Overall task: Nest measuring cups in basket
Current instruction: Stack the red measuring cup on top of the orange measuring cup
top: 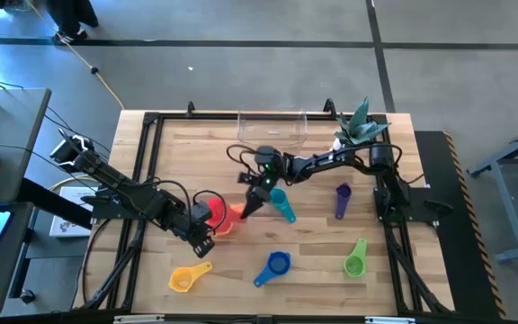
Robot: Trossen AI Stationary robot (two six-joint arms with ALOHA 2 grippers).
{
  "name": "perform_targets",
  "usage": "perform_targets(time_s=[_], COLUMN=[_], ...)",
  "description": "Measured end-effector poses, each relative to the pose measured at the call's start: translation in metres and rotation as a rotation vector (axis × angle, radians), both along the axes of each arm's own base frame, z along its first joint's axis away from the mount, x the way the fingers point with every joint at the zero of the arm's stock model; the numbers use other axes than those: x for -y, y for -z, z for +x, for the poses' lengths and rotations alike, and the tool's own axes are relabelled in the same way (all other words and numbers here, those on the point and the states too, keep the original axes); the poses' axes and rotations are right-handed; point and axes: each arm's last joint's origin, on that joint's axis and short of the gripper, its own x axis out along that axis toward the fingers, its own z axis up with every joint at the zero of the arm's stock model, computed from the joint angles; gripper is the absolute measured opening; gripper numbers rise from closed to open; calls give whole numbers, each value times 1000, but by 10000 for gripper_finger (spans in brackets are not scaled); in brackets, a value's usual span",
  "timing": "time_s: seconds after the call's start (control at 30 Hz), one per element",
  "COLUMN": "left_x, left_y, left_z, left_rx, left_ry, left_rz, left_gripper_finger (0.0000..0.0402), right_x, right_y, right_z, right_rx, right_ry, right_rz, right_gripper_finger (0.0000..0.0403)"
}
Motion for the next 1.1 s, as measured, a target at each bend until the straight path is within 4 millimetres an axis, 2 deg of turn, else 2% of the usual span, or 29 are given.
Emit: perform_targets(time_s=[0.1, 0.27, 0.47, 0.67, 1.1], left_x=[0, 1, 2, 2, 2], left_y=[0, -1, -1, -1, -1], left_z=[1, 2, 2, 2, 2], left_rx=[1, 20, 16, 14, 14], left_ry=[-30, -34, -25, -9, -3], left_rz=[-16, -29, -34, -33, -31], left_gripper_finger=[30, 30, 30, 30, 30], right_x=[11, 30, 45, 45, 38], right_y=[-17, -27, -13, -1, 6], right_z=[9, 16, 7, -1, -5], right_rx=[68, 52, -107, -209, -309], right_ry=[34, 74, 156, 159, 190], right_rz=[-41, -139, -291, -320, -388], right_gripper_finger=[0, 0, 0, 0, 0])
